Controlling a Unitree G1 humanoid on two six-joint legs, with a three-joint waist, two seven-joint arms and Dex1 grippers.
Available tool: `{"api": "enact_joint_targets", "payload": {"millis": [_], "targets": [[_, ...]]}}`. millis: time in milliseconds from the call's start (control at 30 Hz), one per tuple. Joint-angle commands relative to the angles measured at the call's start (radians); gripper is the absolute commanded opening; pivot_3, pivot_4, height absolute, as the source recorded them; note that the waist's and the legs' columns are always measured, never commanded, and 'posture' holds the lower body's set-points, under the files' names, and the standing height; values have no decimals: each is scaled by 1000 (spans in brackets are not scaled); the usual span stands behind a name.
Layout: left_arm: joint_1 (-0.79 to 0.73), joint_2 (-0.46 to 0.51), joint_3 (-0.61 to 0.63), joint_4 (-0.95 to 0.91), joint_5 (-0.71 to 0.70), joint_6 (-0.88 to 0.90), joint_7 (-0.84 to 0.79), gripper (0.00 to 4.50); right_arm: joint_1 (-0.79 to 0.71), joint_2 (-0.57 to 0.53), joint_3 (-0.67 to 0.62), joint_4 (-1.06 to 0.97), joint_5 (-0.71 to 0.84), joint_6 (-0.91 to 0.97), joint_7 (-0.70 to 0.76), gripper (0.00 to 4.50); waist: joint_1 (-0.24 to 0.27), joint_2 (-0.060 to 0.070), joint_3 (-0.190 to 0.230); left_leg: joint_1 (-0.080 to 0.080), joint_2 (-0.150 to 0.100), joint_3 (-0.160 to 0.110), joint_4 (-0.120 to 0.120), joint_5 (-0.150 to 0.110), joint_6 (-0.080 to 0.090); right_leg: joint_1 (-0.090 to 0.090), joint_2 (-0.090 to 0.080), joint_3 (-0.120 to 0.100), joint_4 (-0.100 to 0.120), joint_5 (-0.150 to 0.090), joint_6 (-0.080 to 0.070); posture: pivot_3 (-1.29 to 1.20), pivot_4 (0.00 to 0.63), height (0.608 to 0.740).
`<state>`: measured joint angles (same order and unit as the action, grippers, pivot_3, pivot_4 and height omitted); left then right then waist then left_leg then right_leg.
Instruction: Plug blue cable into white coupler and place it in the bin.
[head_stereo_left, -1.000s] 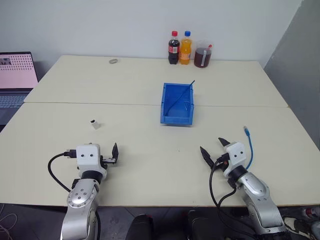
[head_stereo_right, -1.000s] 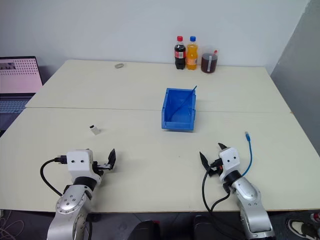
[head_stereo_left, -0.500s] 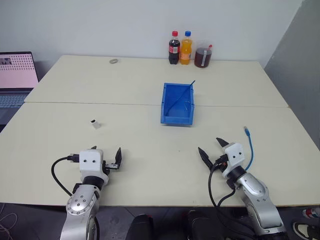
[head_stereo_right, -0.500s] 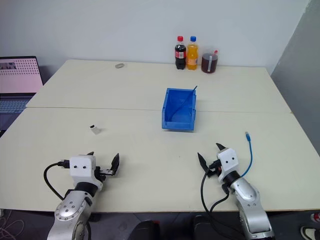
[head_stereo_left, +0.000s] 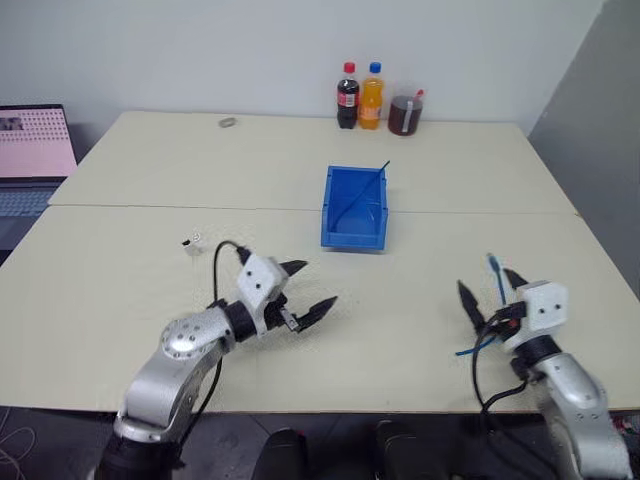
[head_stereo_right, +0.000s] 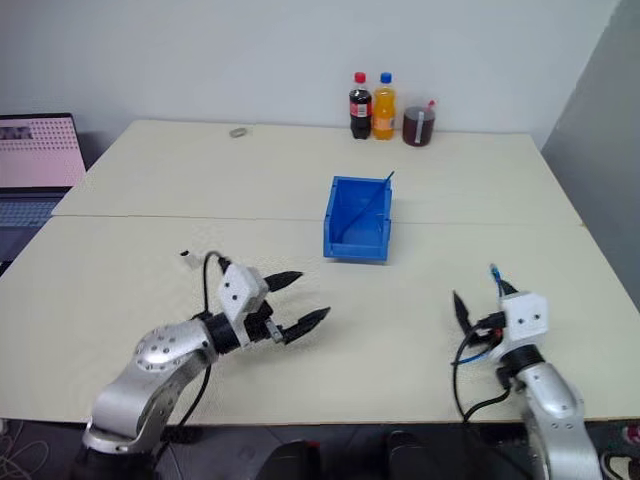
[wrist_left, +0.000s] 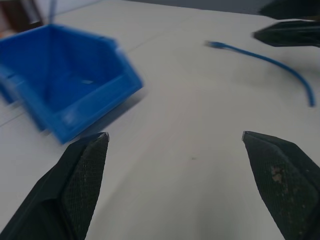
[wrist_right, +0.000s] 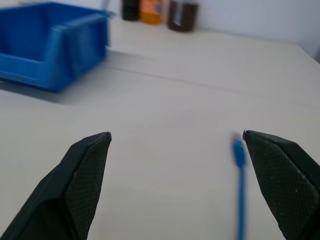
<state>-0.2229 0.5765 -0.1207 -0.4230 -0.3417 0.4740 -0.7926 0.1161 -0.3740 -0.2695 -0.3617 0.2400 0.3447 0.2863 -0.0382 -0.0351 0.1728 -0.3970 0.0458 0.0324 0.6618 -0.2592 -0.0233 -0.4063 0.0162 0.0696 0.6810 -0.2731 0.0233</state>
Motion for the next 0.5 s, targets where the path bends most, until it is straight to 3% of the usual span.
{"api": "enact_joint_targets", "payload": {"millis": [33, 133, 500], "targets": [[-79, 29, -39, 6, -36, 15, -103, 4500, -84, -83, -50, 47, 15, 235, -28, 4490, -2, 0, 0, 0, 0, 0, 0, 0, 0, 0, 0, 0, 0, 0, 0, 0, 150, 740], [-112, 37, -53, 18, -43, 18, -146, 4500, -142, -111, -77, 79, 56, 352, -29, 4490, -1, 0, 0, 0, 0, -1, -1, 0, 0, 0, 0, 0, 0, -1, -1, 0, 150, 740], [-128, 46, -56, 107, 6, -80, -207, 4500, -373, -157, -20, 319, 91, 490, 70, 4490, 3, 1, 1, -2, -1, -1, -1, 0, 0, -1, 0, 1, -1, -1, -1, 0, 150, 740]]}}
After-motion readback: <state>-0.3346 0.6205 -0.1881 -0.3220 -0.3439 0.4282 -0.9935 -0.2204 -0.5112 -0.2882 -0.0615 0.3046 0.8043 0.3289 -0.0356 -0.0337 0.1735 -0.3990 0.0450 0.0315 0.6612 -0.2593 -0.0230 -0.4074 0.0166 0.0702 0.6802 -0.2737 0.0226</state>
